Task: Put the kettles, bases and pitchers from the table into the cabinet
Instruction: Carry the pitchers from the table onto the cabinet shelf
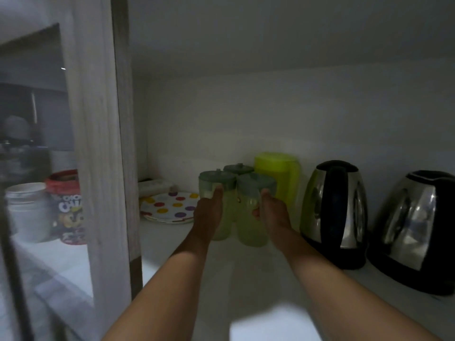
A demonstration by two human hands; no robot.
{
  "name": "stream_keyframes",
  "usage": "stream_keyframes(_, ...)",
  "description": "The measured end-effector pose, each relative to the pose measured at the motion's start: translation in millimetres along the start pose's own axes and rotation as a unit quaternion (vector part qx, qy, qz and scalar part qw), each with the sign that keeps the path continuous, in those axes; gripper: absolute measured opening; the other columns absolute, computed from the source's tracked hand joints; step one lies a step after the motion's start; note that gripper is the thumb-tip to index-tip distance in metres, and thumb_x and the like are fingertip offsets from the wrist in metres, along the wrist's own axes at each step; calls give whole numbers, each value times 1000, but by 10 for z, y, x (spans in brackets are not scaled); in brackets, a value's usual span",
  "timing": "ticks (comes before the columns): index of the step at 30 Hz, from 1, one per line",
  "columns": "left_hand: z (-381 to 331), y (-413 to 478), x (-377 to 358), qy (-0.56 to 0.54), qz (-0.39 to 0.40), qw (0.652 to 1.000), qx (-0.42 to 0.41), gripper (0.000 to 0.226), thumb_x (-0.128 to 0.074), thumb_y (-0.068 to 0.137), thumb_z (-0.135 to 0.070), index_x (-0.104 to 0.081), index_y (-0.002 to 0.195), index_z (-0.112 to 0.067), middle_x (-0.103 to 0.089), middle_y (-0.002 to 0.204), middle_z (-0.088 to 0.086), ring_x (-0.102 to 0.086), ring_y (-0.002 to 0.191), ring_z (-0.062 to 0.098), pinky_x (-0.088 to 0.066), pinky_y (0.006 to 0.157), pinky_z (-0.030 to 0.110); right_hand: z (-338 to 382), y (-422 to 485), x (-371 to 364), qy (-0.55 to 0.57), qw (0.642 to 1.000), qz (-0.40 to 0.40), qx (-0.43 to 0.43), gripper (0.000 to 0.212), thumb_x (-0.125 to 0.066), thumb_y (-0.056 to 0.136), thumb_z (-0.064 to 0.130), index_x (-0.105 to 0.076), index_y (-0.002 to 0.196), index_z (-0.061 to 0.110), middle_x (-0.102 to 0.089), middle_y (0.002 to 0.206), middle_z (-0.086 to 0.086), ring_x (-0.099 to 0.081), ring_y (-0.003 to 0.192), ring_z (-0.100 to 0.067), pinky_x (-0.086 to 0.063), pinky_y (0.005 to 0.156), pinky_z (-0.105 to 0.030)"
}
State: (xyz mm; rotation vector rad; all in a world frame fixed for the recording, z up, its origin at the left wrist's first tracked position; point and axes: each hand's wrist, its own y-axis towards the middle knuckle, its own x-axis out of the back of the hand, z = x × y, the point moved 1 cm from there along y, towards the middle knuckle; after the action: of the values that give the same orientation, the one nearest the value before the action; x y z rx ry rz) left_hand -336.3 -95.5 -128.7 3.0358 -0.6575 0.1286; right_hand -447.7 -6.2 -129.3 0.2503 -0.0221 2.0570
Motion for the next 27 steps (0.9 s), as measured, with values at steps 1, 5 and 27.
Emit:
stream_keyframes(1, 4, -26, 44, 4, 3, 1000, 10, 85, -41, 84, -73, -55, 130, -4, -59, 129, 19, -58, 116, 37, -45, 103, 49, -2, -30, -12, -2, 1000, -1, 2, 58, -34, 99, 53, -64, 98, 3, -70, 104, -20, -64, 92, -29, -51, 85, -38)
stream_keyframes(5, 9, -248, 308, 53, -2, 999, 7, 83, -35, 91, -67, -51, 135, 2, -56, 134, 23, -57, 120, 38, -46, 103, 49, 2, -327, 9, -30, 999, -22, -12, 73, -35, 95, 62, -52, 133, 2, -60, 130, -21, -60, 113, -37, -46, 81, -35)
stream_keyframes(27, 228, -2874, 2263, 141, 56, 987, -55, 55, -40, 100, -45, -60, 122, 2, -63, 121, 19, -59, 112, 36, -43, 84, 35, 149, -4120, -25, -145, 986, -82, -12, 52, -31, 102, 53, -57, 106, 8, -61, 125, -17, -55, 116, -35, -37, 86, -37)
